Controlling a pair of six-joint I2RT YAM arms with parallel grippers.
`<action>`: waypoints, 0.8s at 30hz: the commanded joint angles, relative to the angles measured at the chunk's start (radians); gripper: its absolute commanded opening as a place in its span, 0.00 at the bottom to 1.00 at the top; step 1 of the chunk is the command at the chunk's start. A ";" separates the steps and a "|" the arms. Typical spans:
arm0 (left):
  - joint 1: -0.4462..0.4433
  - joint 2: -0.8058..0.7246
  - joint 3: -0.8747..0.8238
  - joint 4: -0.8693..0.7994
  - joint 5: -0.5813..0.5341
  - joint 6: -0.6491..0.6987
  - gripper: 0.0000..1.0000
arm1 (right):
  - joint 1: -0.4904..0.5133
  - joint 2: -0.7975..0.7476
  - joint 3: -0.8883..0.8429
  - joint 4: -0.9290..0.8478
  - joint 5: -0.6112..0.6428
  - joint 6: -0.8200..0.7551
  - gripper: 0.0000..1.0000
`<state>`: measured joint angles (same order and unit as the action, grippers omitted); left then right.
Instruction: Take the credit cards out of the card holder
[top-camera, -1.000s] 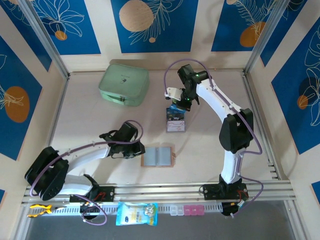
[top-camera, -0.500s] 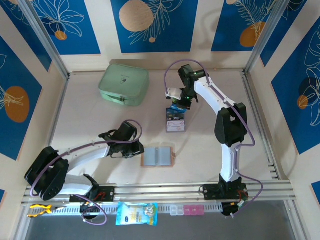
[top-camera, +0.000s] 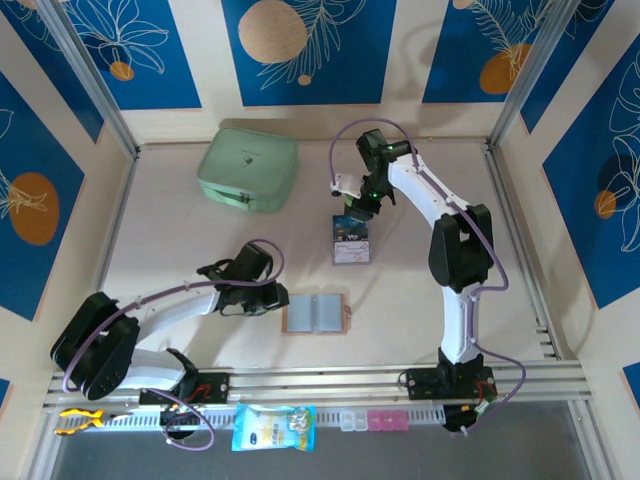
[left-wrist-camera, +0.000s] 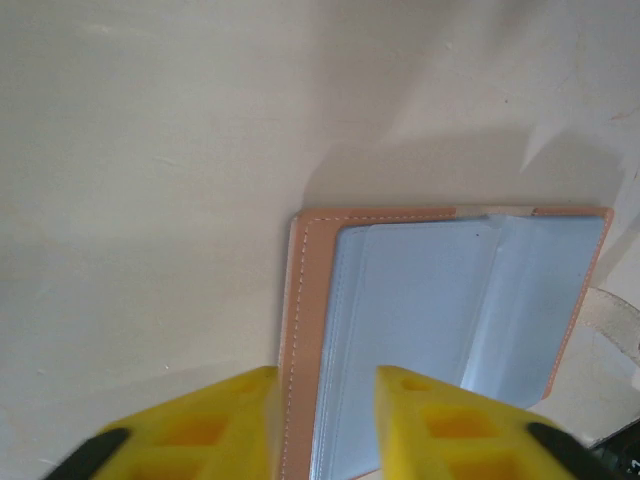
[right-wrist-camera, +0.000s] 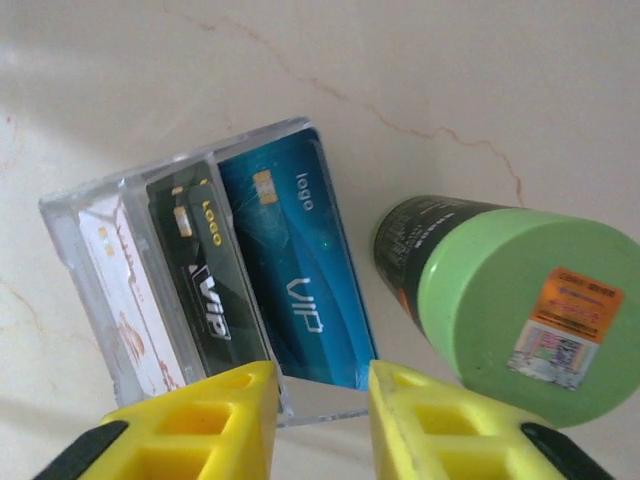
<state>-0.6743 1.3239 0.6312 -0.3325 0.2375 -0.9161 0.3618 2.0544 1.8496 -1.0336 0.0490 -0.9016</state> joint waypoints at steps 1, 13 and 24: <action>0.026 -0.028 0.033 -0.070 -0.029 0.062 0.43 | -0.012 -0.095 -0.058 0.065 -0.061 0.076 0.43; 0.126 -0.052 0.143 -0.211 -0.191 0.257 1.00 | -0.058 -0.335 -0.427 0.373 -0.084 0.370 0.99; 0.255 -0.038 0.146 -0.159 -0.593 0.496 1.00 | -0.261 -0.508 -0.816 0.743 -0.117 0.743 0.99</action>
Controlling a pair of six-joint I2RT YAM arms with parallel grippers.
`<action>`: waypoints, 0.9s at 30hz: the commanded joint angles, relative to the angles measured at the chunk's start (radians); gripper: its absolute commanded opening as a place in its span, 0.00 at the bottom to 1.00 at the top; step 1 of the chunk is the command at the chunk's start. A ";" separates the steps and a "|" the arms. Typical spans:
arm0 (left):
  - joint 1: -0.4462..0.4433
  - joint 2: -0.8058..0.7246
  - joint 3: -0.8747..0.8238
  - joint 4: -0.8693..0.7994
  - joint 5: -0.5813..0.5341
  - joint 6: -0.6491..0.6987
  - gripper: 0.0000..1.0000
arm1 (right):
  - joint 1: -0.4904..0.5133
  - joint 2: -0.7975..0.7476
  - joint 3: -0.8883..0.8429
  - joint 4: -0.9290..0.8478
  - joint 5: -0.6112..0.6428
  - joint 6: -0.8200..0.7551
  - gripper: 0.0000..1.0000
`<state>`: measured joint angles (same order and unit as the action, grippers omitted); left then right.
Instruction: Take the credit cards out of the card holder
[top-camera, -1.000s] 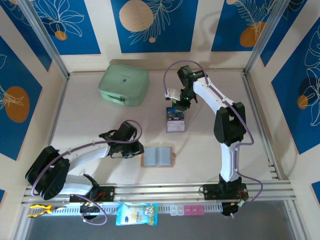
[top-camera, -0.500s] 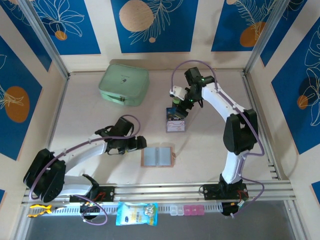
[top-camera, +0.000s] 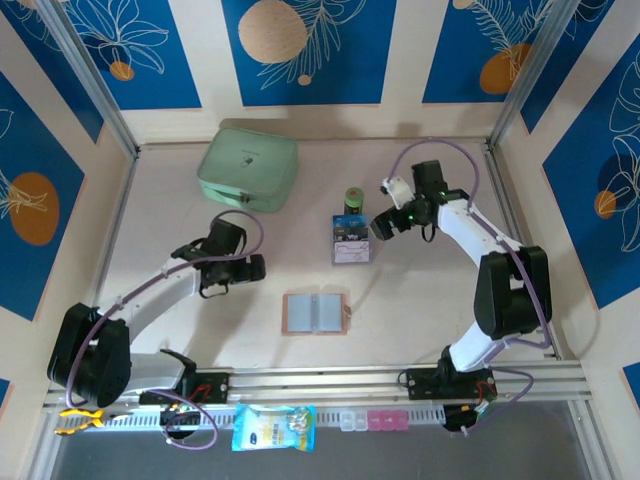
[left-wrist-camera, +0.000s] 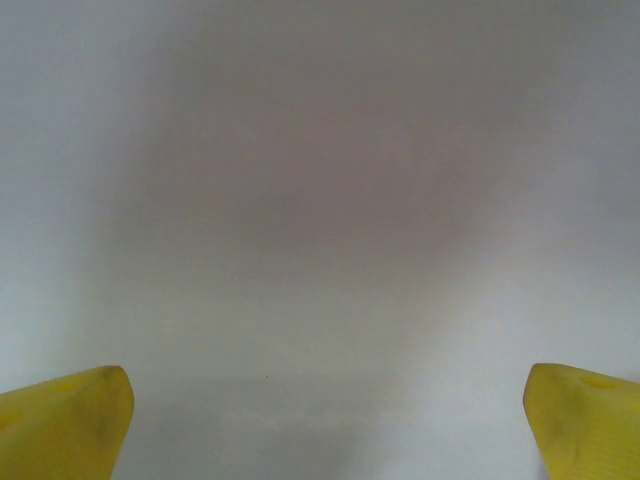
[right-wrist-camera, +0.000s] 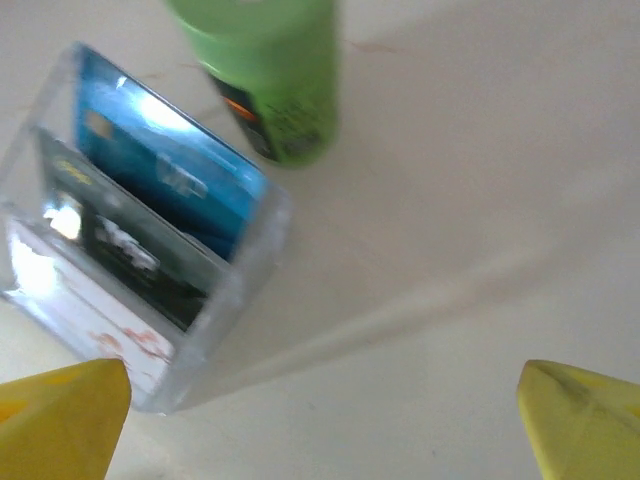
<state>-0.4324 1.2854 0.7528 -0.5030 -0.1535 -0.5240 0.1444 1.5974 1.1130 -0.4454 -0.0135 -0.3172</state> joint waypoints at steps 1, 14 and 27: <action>0.017 0.003 0.018 0.030 -0.262 0.124 1.00 | -0.069 -0.066 -0.125 0.203 -0.072 0.198 0.99; 0.119 0.068 -0.049 0.352 -0.525 0.402 0.99 | -0.157 -0.130 -0.489 0.767 0.002 0.386 0.99; 0.185 0.003 -0.387 1.092 -0.372 0.578 0.99 | -0.126 -0.107 -0.639 1.126 0.112 0.399 0.99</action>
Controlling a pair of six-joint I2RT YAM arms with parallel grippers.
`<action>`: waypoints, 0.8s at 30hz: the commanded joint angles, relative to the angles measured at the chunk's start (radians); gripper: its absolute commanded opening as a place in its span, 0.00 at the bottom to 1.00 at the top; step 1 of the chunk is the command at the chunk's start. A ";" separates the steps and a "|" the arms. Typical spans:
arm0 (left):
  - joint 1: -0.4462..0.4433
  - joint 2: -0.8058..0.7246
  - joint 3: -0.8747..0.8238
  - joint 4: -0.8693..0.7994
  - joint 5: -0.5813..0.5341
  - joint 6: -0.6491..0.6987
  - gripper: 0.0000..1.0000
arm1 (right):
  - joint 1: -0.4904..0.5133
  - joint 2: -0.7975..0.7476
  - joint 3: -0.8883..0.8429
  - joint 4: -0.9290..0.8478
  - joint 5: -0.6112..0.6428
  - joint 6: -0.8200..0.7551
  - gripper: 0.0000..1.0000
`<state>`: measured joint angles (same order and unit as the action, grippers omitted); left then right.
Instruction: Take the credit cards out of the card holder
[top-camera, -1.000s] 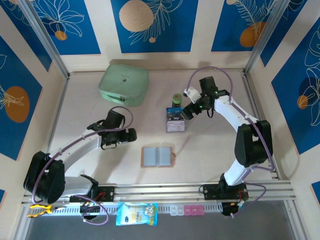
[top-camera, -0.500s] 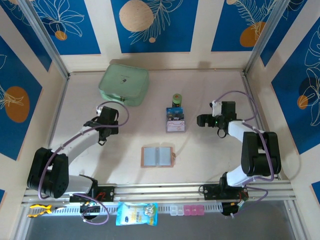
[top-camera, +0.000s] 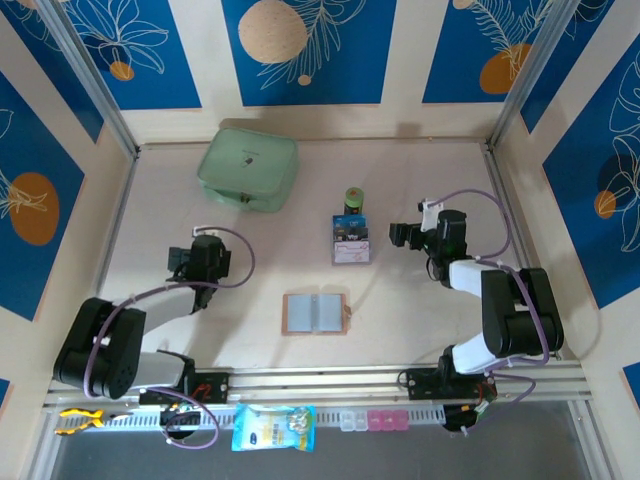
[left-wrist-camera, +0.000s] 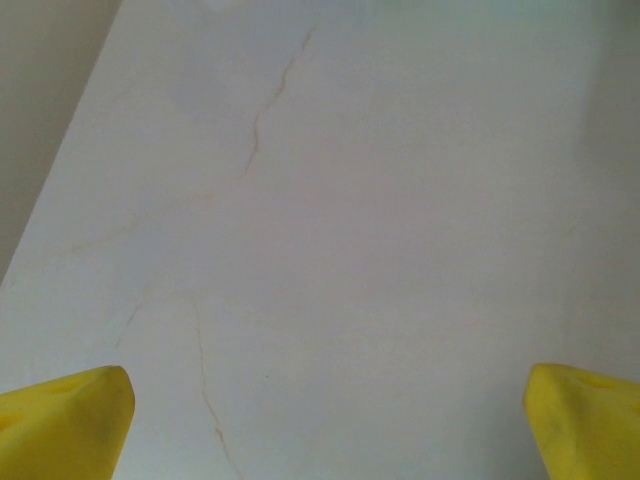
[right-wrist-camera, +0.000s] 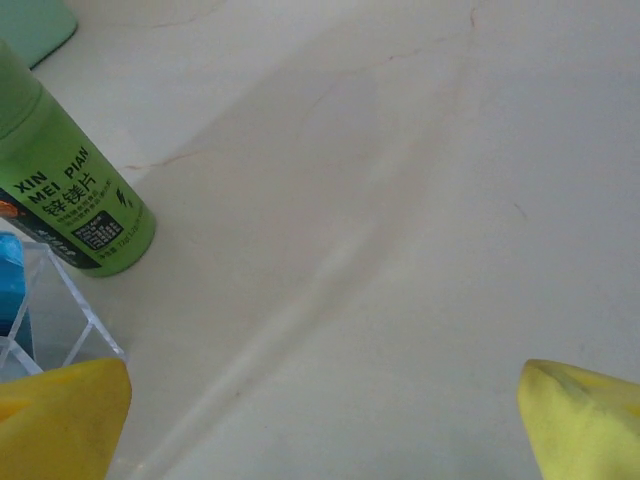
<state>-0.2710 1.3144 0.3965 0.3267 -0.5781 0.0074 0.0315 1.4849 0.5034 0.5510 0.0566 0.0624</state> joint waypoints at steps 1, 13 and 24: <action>0.031 -0.017 -0.046 0.318 0.083 0.048 0.99 | -0.018 0.011 -0.054 0.176 0.039 0.026 0.99; 0.065 0.182 -0.045 0.619 0.236 0.115 0.99 | -0.031 0.037 -0.087 0.255 0.025 0.036 0.99; 0.211 0.234 -0.021 0.583 0.567 0.042 0.99 | -0.031 0.037 -0.086 0.251 0.022 0.036 0.99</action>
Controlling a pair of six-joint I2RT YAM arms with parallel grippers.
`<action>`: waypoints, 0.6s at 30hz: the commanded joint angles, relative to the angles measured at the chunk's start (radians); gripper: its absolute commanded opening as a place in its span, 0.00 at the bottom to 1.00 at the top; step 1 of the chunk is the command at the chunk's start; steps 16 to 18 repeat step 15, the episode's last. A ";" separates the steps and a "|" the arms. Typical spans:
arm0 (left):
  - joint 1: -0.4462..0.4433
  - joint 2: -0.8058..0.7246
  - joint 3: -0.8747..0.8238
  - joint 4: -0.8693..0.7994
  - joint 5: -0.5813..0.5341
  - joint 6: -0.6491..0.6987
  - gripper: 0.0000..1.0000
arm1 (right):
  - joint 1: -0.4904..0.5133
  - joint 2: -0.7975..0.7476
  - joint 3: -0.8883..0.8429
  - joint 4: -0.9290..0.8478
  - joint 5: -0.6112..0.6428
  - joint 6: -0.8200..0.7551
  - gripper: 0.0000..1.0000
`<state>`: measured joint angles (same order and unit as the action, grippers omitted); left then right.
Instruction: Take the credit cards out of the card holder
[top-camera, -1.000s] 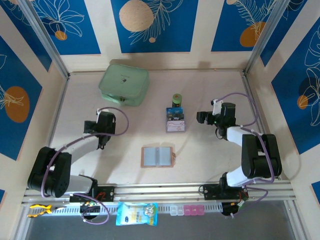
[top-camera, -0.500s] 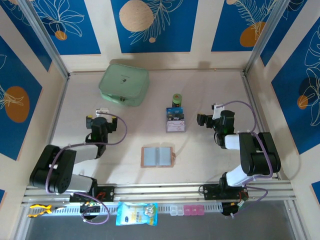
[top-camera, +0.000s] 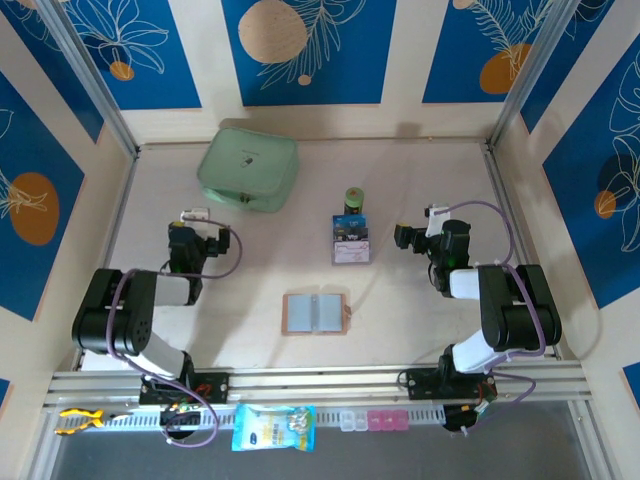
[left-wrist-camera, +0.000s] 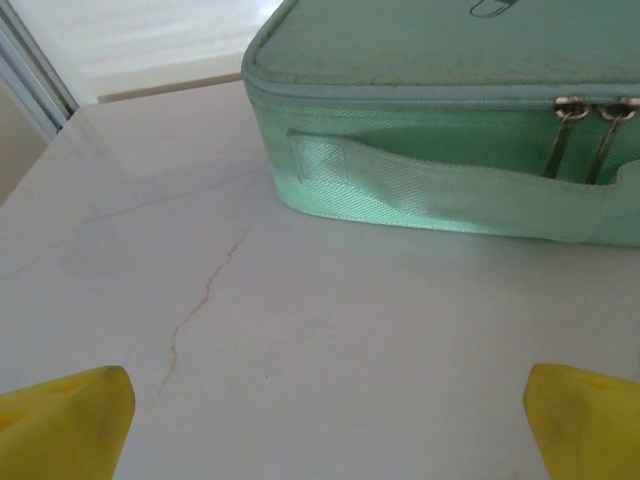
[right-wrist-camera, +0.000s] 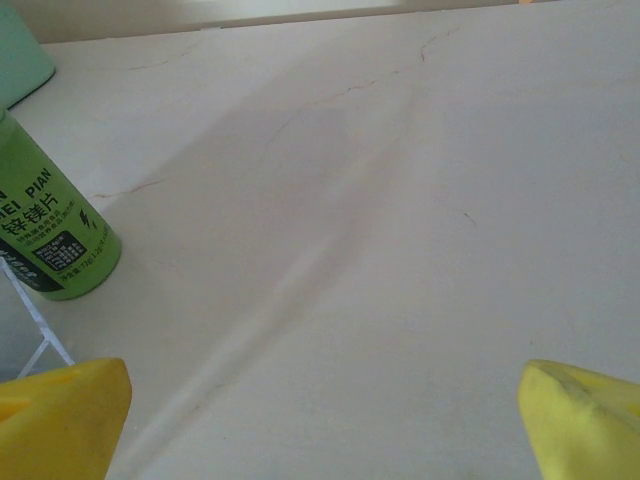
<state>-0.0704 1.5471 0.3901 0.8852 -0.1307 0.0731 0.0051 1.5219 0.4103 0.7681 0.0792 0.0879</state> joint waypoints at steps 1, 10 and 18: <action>0.011 0.018 -0.002 0.026 0.126 -0.020 0.99 | -0.006 0.000 0.007 0.034 -0.001 0.010 0.99; -0.008 0.015 -0.017 0.054 0.048 -0.020 1.00 | -0.005 0.005 0.014 0.027 -0.001 0.009 0.99; -0.008 0.016 -0.017 0.056 0.048 -0.019 1.00 | 0.000 -0.008 -0.010 0.063 0.011 0.007 0.99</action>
